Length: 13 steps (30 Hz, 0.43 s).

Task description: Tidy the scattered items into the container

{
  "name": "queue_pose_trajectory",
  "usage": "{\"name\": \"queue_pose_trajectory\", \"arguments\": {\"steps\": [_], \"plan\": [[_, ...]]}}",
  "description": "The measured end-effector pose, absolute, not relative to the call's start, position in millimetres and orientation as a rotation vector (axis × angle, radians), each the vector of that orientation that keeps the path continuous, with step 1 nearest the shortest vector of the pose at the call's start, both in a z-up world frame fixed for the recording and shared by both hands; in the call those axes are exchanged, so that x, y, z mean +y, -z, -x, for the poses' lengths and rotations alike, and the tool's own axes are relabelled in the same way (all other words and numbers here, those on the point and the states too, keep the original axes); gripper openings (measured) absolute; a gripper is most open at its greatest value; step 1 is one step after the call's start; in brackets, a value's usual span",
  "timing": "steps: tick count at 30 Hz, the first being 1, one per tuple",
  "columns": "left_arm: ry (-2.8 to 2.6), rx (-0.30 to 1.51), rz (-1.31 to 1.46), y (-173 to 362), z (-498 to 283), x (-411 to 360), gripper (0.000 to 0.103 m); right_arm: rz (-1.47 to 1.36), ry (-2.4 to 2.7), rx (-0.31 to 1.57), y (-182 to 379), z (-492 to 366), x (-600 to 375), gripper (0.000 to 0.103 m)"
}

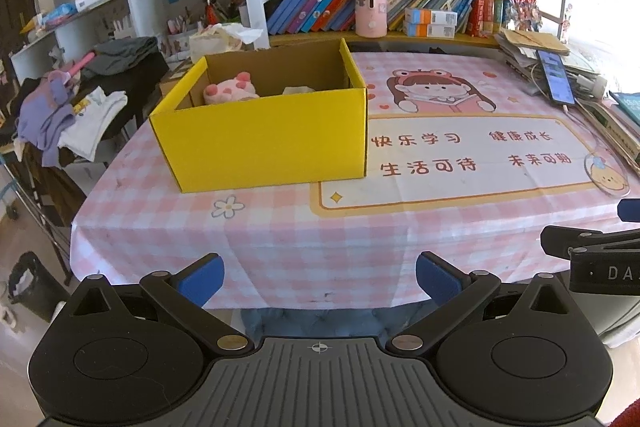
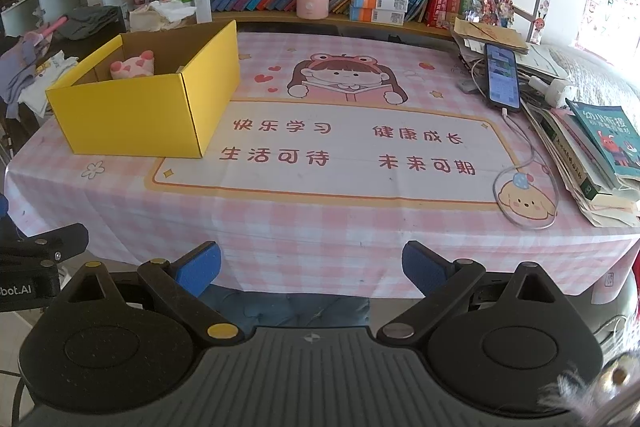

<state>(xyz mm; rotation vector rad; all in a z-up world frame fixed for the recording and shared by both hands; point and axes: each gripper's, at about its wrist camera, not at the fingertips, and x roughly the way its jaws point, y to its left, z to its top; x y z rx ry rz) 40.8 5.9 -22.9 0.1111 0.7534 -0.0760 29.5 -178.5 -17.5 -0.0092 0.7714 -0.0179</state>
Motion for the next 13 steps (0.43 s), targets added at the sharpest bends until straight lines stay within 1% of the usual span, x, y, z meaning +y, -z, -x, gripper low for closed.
{"name": "queue_pose_trajectory", "arguments": {"steps": [13], "plan": [[0.088, 0.743, -0.101, 22.8, -41.0, 4.9, 0.103, 0.011, 0.015, 0.774, 18.3, -30.0, -179.3, 0.098]]}}
